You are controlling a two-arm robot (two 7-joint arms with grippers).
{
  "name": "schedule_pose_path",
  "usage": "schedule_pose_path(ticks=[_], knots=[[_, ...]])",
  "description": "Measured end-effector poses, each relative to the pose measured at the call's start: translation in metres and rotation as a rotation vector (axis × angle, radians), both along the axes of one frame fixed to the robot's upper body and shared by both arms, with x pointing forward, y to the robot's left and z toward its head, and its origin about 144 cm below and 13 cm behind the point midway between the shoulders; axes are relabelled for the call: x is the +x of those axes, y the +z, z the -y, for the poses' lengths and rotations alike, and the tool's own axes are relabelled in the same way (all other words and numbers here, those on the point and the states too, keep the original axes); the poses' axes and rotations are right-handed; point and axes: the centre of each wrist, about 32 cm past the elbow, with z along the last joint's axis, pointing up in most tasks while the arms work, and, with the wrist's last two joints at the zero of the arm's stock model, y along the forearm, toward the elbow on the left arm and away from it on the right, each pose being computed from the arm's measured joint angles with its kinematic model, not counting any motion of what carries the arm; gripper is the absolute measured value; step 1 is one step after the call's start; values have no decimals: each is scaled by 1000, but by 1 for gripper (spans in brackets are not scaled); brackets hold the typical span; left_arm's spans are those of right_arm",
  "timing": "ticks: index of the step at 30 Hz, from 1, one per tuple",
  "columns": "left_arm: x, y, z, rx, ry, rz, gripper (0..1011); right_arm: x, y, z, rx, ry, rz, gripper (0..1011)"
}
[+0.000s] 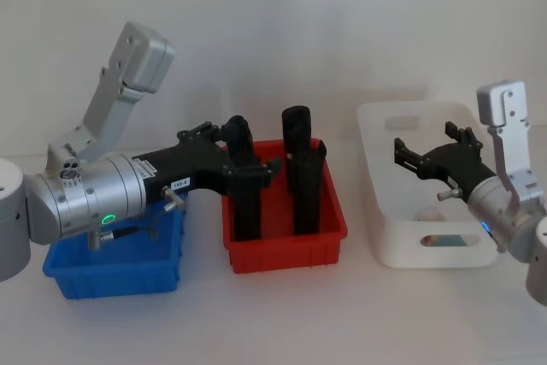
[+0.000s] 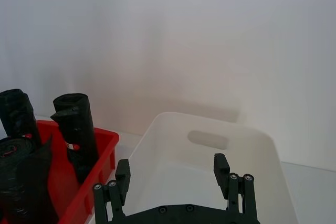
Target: Pick the cotton swabs from the blue box and place them into the white box.
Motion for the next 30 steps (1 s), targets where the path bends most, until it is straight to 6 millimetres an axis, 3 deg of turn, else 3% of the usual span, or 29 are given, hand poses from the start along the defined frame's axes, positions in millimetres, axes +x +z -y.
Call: schedule_pose_path(ticks=[18, 30], knots=[[0, -1, 0, 0, 2, 3, 1004, -10, 7, 0, 17, -2, 45, 1002], [-6, -26, 11, 13, 86, 62, 1004, -34, 0, -1, 29, 8, 55, 1002]])
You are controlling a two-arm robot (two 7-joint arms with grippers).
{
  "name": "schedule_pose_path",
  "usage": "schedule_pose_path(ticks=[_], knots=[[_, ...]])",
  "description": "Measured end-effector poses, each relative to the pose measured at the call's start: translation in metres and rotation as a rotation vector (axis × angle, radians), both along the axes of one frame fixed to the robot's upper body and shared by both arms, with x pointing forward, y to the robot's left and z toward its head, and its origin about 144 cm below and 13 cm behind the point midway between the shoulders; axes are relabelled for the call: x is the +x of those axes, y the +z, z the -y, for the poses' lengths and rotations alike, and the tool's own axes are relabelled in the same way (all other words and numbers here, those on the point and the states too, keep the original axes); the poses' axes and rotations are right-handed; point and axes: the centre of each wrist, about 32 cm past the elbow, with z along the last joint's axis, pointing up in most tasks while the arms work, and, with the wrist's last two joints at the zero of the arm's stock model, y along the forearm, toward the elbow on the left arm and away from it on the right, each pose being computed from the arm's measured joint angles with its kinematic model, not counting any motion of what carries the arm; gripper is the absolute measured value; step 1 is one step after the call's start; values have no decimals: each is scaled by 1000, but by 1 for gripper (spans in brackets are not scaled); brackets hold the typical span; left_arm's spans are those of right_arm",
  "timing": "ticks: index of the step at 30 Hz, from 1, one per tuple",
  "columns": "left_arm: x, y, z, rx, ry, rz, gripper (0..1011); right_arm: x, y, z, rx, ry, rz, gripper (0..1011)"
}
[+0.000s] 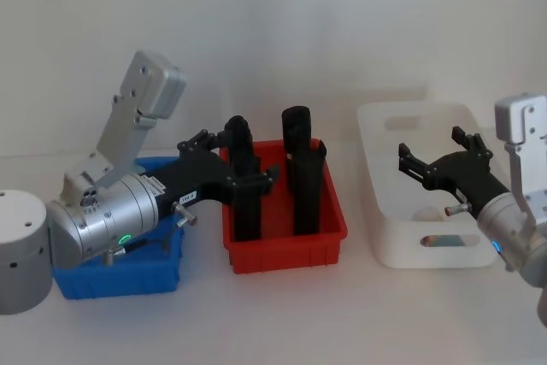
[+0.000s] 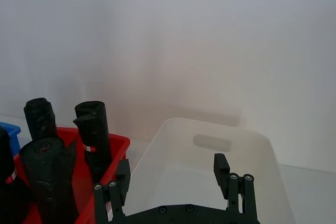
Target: Pick the cotton swabs from the blue box and place them into the white box.
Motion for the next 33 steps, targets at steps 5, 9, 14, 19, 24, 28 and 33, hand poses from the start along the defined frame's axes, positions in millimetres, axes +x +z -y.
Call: schedule_pose_path(ticks=[5, 9, 14, 19, 24, 28, 33], knots=[[-4, -15, 6, 4, 50, 39, 1004, -17, -4, -1, 9, 9, 6, 1002], [-8, -27, 12, 4, 90, 71, 1004, -28, -6, -2, 15, 15, 9, 1002], [-13, -39, 18, 3, 129, 102, 1004, -40, -8, -3, 23, 23, 13, 1001], [-18, -53, 24, -2, 171, 138, 1004, -54, -9, -4, 31, 32, 16, 1002], [-24, -65, 30, -9, 209, 170, 1004, -69, -9, -6, 41, 42, 19, 1001], [-28, -74, 35, -17, 238, 195, 1004, -82, -10, -7, 51, 52, 21, 1002], [-36, -87, 41, -29, 278, 228, 1004, -95, -9, -9, 61, 61, 23, 1002]])
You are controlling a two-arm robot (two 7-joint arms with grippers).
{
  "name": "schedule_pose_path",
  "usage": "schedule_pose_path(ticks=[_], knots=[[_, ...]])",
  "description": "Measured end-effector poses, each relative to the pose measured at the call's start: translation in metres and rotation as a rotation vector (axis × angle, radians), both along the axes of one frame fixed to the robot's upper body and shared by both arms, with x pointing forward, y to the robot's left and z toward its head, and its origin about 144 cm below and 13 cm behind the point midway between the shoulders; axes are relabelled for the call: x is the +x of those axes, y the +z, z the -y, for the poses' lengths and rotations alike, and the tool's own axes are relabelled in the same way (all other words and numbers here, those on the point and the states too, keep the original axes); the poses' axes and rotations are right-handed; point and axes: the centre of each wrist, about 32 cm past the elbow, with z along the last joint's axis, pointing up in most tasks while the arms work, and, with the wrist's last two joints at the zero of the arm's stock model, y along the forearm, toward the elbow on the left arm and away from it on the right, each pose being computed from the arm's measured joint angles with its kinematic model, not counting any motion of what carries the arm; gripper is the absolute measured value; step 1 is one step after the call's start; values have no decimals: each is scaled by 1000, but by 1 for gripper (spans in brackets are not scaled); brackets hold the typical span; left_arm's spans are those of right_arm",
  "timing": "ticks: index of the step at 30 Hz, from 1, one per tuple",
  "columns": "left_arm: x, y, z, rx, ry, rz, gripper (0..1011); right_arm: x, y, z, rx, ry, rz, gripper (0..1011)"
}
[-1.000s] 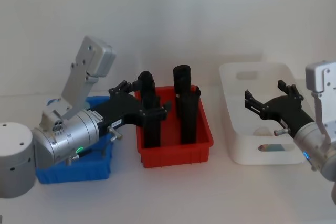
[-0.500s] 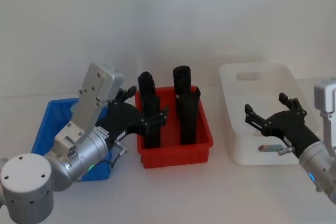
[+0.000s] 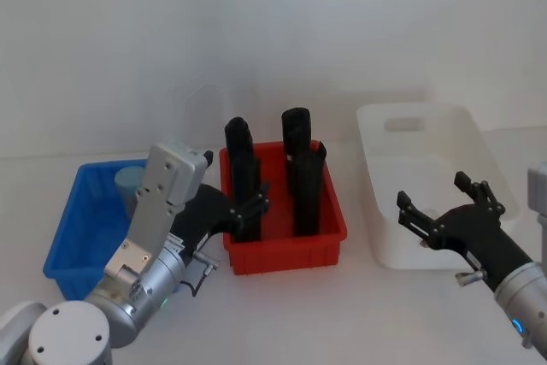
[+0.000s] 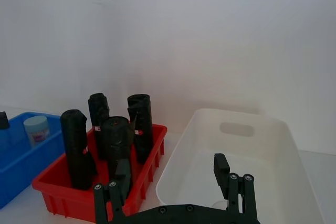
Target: Pick the cotton swabs from the blue box and place them into the white box.
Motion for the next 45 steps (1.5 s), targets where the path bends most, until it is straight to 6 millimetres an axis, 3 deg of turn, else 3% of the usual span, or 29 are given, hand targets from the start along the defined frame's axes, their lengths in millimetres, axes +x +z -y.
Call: schedule_pose_path(ticks=[7, 26, 35, 45], knots=[[-6, -11, 5, -12, 33, 29, 1004, -11, 1, -1, 9, 8, 0, 1001], [-8, -12, 6, -16, 39, 37, 1004, -12, 1, -2, 11, 11, 1, 1002], [-7, -12, 6, -16, 40, 37, 1004, 0, -2, 0, 3, 31, -6, 1002], [-7, -12, 6, -16, 40, 37, 1004, 27, -8, -2, -13, 87, -14, 1002]])
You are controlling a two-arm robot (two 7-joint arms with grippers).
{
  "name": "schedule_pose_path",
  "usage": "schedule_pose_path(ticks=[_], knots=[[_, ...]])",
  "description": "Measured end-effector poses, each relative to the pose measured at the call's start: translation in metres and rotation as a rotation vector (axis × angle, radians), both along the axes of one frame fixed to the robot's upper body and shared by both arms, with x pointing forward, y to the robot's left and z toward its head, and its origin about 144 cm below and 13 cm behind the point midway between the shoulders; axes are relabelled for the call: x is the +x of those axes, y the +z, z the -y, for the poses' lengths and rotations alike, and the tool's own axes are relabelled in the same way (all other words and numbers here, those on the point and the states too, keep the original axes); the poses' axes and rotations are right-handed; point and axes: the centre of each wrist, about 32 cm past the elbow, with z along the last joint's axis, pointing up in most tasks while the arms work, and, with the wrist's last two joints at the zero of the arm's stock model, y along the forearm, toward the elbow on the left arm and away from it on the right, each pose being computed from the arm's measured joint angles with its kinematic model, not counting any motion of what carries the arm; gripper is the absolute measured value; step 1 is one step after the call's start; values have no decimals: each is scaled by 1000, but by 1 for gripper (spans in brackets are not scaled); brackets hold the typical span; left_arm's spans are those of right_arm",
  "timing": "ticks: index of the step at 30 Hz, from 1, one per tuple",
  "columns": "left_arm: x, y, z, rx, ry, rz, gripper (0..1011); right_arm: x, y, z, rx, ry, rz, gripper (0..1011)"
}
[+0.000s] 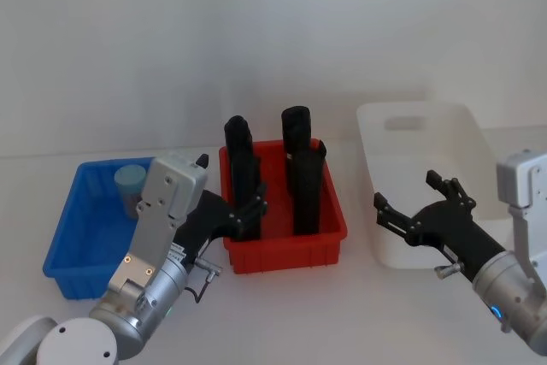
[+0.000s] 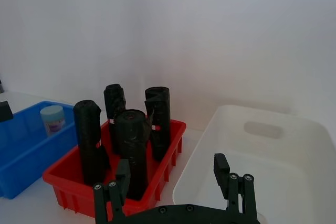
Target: Pick the cotton swabs from the blue box and place them into the white box.
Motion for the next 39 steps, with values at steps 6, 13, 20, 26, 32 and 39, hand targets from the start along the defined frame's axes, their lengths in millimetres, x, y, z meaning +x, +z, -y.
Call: schedule_pose_path(ticks=[6, 13, 20, 26, 32, 39], knots=[[0, 0, 0, 0, 0, 0, 1004, 25, -8, -4, -16, 47, -13, 1002], [0, 0, 0, 0, 0, 0, 1004, 50, -15, -10, -30, 90, -24, 1002], [0, 0, 0, 0, 0, 0, 1004, 77, -22, -22, -48, 146, -38, 1002], [0, 0, 0, 0, 0, 0, 1004, 94, -25, -31, -59, 185, -45, 1001], [0, 0, 0, 0, 0, 0, 1004, 107, -27, -40, -67, 216, -53, 1002], [0, 0, 0, 0, 0, 0, 1004, 122, -29, -49, -77, 244, -65, 1002]])
